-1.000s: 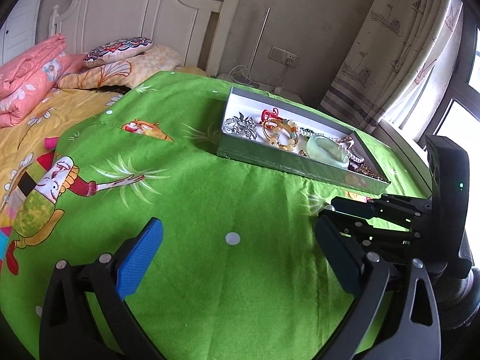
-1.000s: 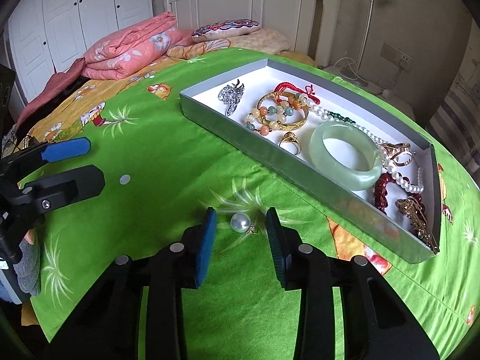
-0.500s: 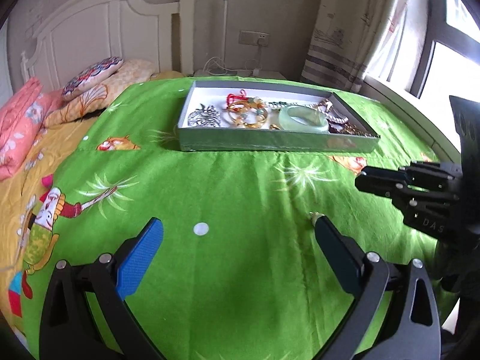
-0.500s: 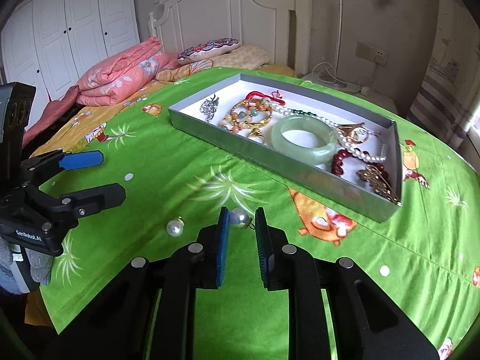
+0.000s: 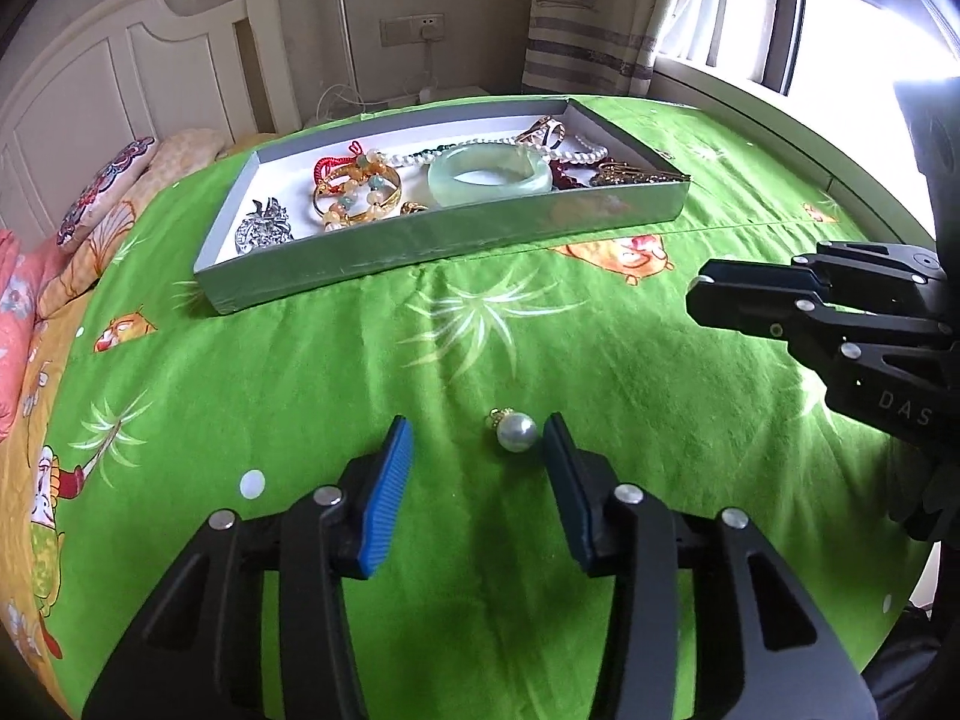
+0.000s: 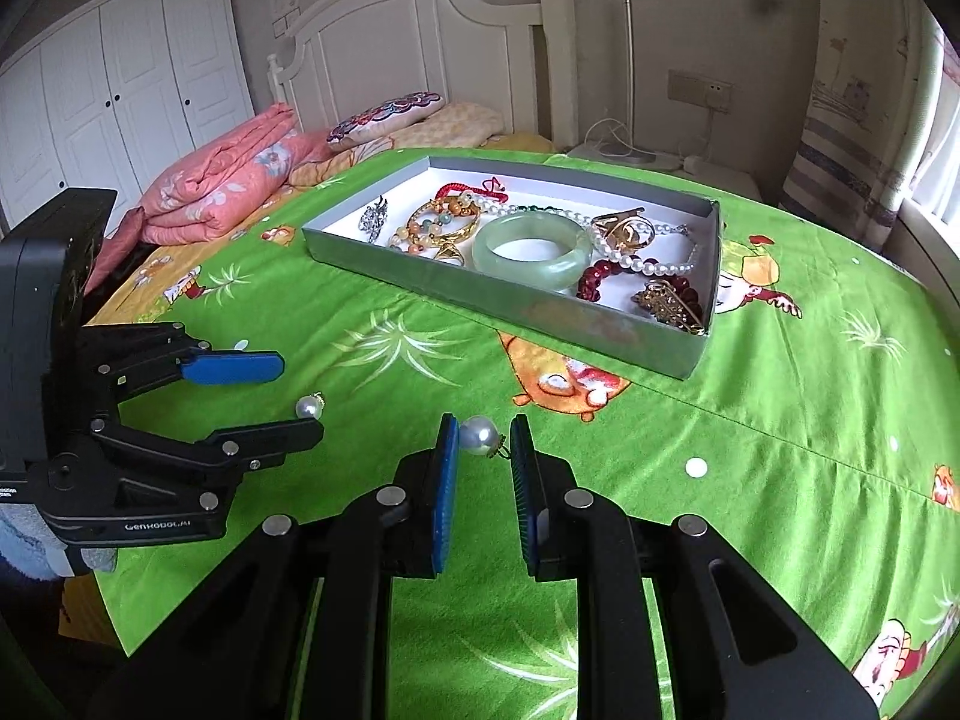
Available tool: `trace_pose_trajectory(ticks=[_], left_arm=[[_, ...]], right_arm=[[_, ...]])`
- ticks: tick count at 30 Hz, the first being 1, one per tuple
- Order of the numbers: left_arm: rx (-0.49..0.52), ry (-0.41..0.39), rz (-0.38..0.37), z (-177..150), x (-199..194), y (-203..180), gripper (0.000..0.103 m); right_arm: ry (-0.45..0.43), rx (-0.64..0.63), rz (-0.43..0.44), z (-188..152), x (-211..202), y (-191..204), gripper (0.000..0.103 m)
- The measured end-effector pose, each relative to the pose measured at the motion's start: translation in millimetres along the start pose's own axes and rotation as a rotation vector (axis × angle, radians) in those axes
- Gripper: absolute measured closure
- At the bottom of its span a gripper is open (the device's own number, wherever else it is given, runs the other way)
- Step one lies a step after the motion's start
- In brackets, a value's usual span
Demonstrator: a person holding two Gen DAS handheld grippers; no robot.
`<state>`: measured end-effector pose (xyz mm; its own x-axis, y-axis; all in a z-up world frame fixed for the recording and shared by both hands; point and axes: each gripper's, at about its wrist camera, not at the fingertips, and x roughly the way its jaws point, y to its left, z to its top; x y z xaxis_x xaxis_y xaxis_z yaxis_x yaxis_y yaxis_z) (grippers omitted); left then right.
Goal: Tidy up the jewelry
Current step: 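Grasp a pearl earring with the right tool while the left tool grasps the other pearl earring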
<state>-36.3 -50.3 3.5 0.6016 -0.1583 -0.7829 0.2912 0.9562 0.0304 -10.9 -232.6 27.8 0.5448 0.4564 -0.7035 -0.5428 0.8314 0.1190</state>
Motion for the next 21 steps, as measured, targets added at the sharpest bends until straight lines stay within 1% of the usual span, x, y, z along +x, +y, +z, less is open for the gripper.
trace_pose_trajectory(ticks=[1,2,3,4,7,12,21], left_arm=[[0.01,-0.002,0.0,0.3,0.3,-2.6,0.068],[0.019,-0.004,-0.007,0.0,-0.4,-5.3,0.077],[0.029,-0.006,-0.013,-0.4,-1.4,-8.1,0.081],[0.041,-0.009,-0.013,-0.9,-1.7,-11.6,0.088],[0.062,-0.016,0.001,-1.9,-2.4,-16.9,0.089],[0.024,-0.019,-0.014,-2.0,-2.9,-7.4,0.089],[0.034,-0.056,0.041,1.7,-11.1,-8.9,0.089]], right_arm=[[0.0,0.0,-0.001,0.0,0.0,0.0,0.085],[-0.001,0.0,-0.001,0.0,-0.1,-0.1,0.085],[-0.001,0.002,0.0,0.1,0.3,-0.3,0.085],[-0.001,0.003,0.0,0.1,0.3,-0.6,0.085],[-0.001,0.002,-0.002,0.5,0.4,-0.7,0.085],[-0.002,0.0,-0.005,0.1,0.2,0.8,0.085],[-0.007,-0.002,-0.012,0.5,-1.0,-0.1,0.085]])
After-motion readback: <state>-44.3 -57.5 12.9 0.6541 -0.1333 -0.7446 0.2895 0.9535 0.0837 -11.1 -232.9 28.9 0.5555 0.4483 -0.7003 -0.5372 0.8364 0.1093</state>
